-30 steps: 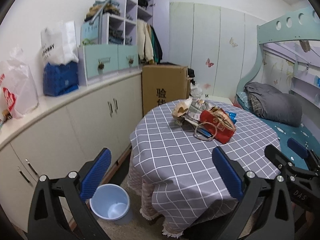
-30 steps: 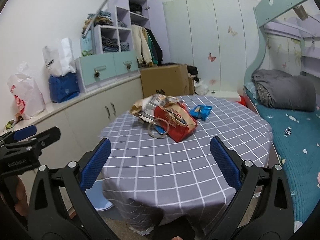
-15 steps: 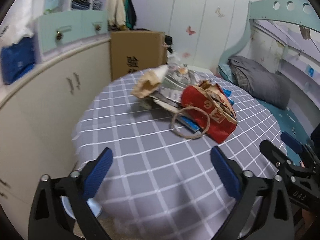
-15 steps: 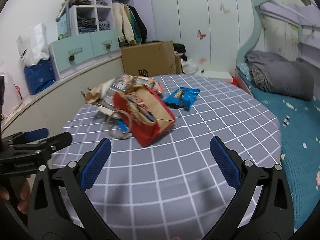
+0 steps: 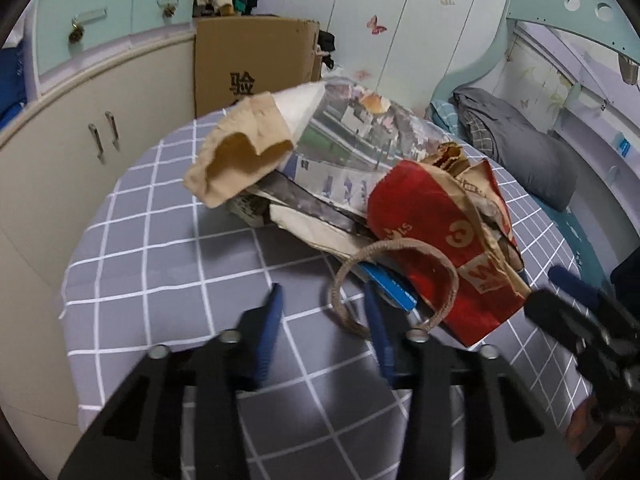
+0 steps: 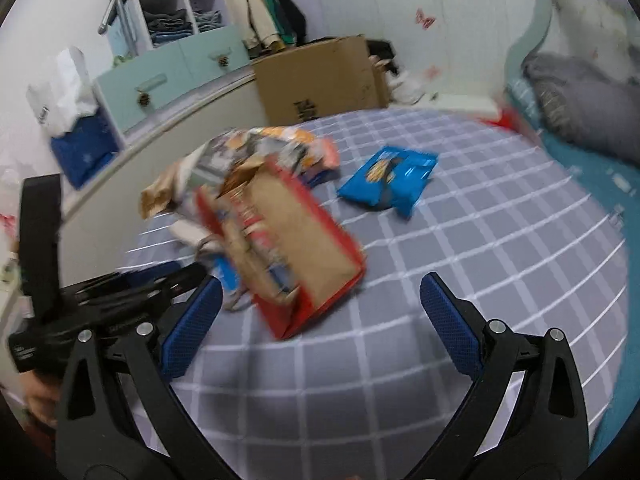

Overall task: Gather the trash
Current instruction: 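Reach the right tool to the red paper bag and close on it, then lift the red paper bag with the right tool over the blue bin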

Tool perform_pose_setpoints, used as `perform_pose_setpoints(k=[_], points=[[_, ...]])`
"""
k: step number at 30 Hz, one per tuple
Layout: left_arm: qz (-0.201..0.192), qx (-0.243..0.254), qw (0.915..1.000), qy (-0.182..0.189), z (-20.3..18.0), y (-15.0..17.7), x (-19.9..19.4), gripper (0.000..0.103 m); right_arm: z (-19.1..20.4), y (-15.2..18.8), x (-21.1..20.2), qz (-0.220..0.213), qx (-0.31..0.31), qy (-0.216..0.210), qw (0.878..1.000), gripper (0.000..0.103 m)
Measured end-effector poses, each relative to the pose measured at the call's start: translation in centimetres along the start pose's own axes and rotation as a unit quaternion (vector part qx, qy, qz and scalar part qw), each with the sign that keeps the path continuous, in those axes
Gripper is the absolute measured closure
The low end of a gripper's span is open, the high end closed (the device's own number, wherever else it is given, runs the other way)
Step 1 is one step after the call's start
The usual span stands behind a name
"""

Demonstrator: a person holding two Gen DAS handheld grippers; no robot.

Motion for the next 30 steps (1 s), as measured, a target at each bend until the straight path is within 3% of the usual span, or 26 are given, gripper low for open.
perform_pose_setpoints(k=[2,10,12,13,16,21,24,27,30], points=[[0.009,-0.001,0.9999,0.014,-0.2,0.2,0.4,0.1,0.3,-0.4,0.7,0.007,-0.011,-0.003,1.0,0.006],[-0.031,-0.017,0.999,0.029,0.4,-0.1,-2.8,0.1,0.3,-1.0,4.4,0.054,0.007,-0.038,0.998,0.006],[-0.04,-0.02,0.9984,0.033,0.6,-0.2,-3.8,0.1,0.8,-0.8,4.9,0.066,0.006,-0.048,0.997,0.014],[-0.044,-0.022,0.9982,0.035,0.7,-0.1,-4.5,0.1,1.1,-0.7,5.1,0.072,0.004,-0.058,0.996,0.024],[-0.057,-0.023,0.9973,0.04,1.1,0.5,-6.4,0.101,1.4,-0.5,4.3,0.067,-0.005,-0.043,0.997,0.025],[-0.084,-0.035,0.9948,0.046,2.8,1.5,-10.1,0.101,1.9,-0.6,0.5,0.019,-0.019,-0.01,1.0,0.026],[-0.105,-0.049,0.9925,0.04,5.0,2.2,-12.6,0.1,3.0,-0.8,-2.6,-0.014,-0.016,-0.01,1.0,0.026],[-0.123,-0.07,0.9897,0.024,7.7,3.3,-15.1,0.1,6.5,-0.5,-5.0,-0.036,-0.036,-0.028,0.998,0.026],[-0.135,-0.089,0.9868,0.001,11.3,5.0,-17.2,0.1,12.3,0.3,-6.1,-0.044,-0.066,-0.066,0.995,0.026]])
Point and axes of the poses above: each gripper's, at about its wrist camera, not at the fingertips, and x roughly the way its jaws point, z to its left, y to its underside, the point moved 10 cm from there along x, roughly the way its jaws point
